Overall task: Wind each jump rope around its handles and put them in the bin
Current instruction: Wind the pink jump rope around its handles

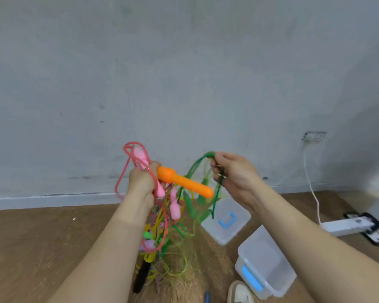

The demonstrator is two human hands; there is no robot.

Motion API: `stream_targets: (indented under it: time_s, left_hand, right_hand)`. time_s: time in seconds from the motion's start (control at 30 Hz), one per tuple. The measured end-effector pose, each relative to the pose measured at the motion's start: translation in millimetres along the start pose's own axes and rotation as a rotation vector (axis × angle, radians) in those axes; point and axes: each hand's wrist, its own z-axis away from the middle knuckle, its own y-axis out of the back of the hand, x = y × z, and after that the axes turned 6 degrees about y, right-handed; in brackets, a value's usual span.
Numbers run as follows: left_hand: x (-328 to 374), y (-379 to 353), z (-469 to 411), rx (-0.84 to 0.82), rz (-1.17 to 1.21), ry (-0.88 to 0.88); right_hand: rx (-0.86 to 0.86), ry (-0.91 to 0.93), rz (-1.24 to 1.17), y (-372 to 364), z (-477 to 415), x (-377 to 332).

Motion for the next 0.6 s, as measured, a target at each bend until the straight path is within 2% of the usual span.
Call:
stream_targets:
  time_s: [0.07, 0.17, 0.27, 0.3, 0.37, 0.43, 0.47, 0.6]
  left_hand:
    - [-9, -12, 9, -0.101, -0.086, -0.019]
    - [-13, -14, 8, -0.195, -0.433, -0.111]
    - [-14, 1, 4, -0.100, -0.729, -0.230]
    - [-15, 6, 4, -0.059, -0.779, -0.237]
    - [-17, 12, 9, -0.032, -0.855, -0.222]
    - [-26, 16, 10, -0.049, -0.845, -0.188]
    - [-30, 16, 13, -0.075, -0.782, -0.158]
    - [-23, 2, 29, -0.156, -0.326, -0.108]
  right_hand:
    - [-0.120, 0.007, -0.060, -5, -3, -10]
    - [-0.204, 0.069, -0.094, -2, -19, -24]
    - [-0.203, 0.105, -0.136, 11, -35, -22]
    - [-0.208, 0.100, -0.045, 17, -38, -14]
    - [-0.243, 0.063, 0.375, 31, -38, 11]
    - [-0.337, -0.020, 0.735, 40, -29, 39]
    - [-0.400, -0.072, 0.776, 40, -22, 49]
    - [-0.580, -0.217, 0.546, 15, -1, 52]
